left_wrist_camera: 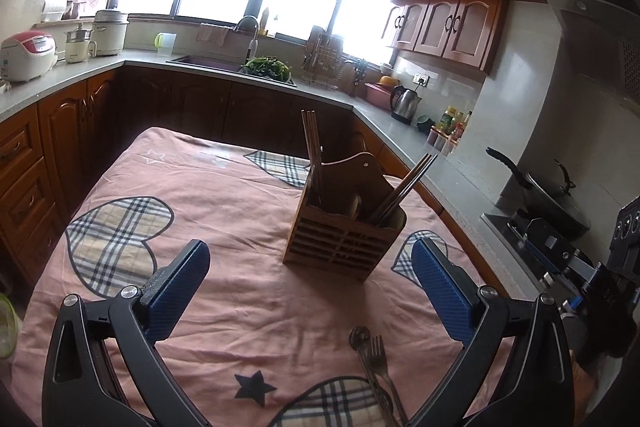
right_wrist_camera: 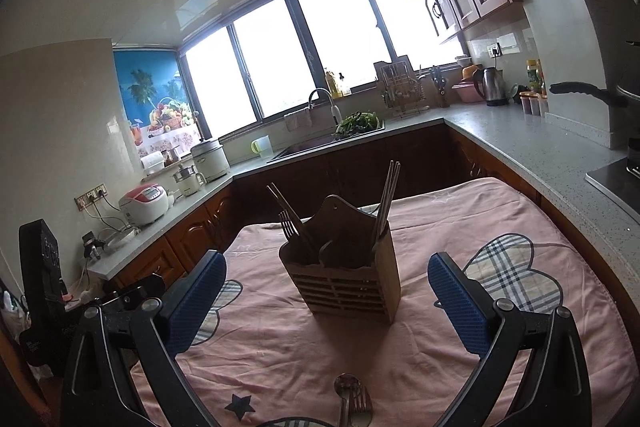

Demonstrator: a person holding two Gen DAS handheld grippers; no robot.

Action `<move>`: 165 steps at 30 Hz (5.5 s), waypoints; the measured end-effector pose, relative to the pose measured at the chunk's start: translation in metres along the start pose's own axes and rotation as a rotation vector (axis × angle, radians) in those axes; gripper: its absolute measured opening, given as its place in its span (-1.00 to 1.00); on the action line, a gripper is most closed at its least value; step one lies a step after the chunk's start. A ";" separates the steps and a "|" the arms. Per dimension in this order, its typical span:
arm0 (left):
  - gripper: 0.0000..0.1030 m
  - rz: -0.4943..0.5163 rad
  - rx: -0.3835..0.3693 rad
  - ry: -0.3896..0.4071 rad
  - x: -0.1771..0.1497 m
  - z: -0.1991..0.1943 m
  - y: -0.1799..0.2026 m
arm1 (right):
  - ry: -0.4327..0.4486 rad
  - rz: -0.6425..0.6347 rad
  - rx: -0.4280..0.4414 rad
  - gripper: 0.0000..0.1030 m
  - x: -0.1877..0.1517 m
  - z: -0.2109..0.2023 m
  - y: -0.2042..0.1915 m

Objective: Organize utensils

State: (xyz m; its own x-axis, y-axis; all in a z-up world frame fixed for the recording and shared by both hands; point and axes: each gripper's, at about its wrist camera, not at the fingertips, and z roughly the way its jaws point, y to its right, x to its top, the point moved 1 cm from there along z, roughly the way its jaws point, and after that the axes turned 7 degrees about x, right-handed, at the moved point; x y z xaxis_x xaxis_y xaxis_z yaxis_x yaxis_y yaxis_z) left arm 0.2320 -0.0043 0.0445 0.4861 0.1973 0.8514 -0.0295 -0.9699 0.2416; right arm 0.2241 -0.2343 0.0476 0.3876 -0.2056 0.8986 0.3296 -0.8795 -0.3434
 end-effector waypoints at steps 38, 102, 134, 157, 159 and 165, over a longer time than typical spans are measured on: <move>1.00 0.124 0.223 0.121 -0.092 -0.101 -0.004 | 0.053 -0.227 -0.066 1.00 -0.098 -0.101 -0.056; 1.00 0.200 0.222 0.155 -0.143 -0.102 0.006 | 0.012 -0.231 -0.095 1.00 -0.142 -0.093 -0.052; 1.00 0.211 0.222 0.164 -0.141 -0.104 0.004 | 0.022 -0.237 -0.087 1.00 -0.139 -0.096 -0.055; 1.00 0.212 0.218 0.156 -0.142 -0.102 0.002 | 0.017 -0.230 -0.089 1.00 -0.138 -0.095 -0.053; 1.00 0.211 0.218 0.152 -0.142 -0.099 0.001 | 0.013 -0.227 -0.090 1.00 -0.139 -0.094 -0.051; 1.00 0.212 0.213 0.141 -0.139 -0.094 0.002 | 0.001 -0.216 -0.092 1.00 -0.138 -0.090 -0.046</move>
State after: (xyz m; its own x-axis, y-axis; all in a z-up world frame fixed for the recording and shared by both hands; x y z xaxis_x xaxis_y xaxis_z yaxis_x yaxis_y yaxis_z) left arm 0.0827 -0.0202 -0.0295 0.3629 -0.0092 0.9318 0.0731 -0.9966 -0.0383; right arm 0.0782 -0.2037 -0.0362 0.3156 -0.0085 0.9488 0.3253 -0.9384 -0.1166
